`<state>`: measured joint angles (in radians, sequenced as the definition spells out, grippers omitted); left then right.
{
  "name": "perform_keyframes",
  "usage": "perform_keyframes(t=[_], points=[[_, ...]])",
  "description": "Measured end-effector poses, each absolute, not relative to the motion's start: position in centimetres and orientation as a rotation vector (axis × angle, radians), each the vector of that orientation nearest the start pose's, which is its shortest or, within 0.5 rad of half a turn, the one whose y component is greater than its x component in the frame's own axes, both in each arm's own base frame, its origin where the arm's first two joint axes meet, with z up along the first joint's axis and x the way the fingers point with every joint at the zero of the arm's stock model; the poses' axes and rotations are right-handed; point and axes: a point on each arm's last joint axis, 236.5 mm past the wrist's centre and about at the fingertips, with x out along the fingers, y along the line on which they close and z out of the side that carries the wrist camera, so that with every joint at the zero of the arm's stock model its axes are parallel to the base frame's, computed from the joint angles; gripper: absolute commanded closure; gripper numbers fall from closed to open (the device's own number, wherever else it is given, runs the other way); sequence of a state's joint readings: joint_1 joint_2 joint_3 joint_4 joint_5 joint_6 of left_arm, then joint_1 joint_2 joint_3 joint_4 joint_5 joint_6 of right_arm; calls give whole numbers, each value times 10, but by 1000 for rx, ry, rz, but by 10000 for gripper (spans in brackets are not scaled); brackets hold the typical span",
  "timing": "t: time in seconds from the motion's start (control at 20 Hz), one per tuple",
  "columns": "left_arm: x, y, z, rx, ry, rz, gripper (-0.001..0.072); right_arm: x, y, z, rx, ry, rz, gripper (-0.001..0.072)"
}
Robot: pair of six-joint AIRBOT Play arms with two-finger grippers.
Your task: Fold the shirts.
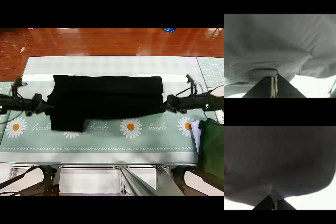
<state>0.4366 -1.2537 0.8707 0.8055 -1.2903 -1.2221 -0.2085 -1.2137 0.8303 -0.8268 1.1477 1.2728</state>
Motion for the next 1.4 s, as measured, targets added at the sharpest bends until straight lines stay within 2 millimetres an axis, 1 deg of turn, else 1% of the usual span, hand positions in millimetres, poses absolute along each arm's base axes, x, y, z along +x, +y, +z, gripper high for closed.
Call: perform_keyframes(t=[0.15,0.25,0.4,0.55,0.75,0.95,1.1,1.15,1.2,1.25,1.35,1.4], points=[[361,-20,10,-761,1221,-304,684,358,71,-5,614,1233,331,689],[385,-22,21,-753,1189,-308,684,378,64,0,604,1204,316,689],[418,-30,24,-749,1185,-324,684,412,56,1,610,1164,295,689],[449,-37,14,-771,1207,-327,684,445,48,-3,622,1138,282,689],[488,-41,-7,-813,1234,-310,685,483,42,-14,646,1123,274,689],[521,-42,-26,-836,1242,-299,684,511,36,-30,668,1122,260,689],[540,-45,-37,-824,1222,-300,684,525,35,-43,699,1123,251,687],[545,-46,-41,-814,1214,-303,671,528,35,-48,712,1122,248,590],[549,-48,-44,-803,1206,-306,484,530,35,-52,725,1124,245,413],[551,-51,-46,-794,1205,-313,199,532,36,-56,735,1125,242,291],[552,-56,-49,-782,1210,-326,201,534,36,-59,747,1126,243,296],[552,-55,-48,-772,1212,-331,202,534,35,-57,750,1129,249,296]])
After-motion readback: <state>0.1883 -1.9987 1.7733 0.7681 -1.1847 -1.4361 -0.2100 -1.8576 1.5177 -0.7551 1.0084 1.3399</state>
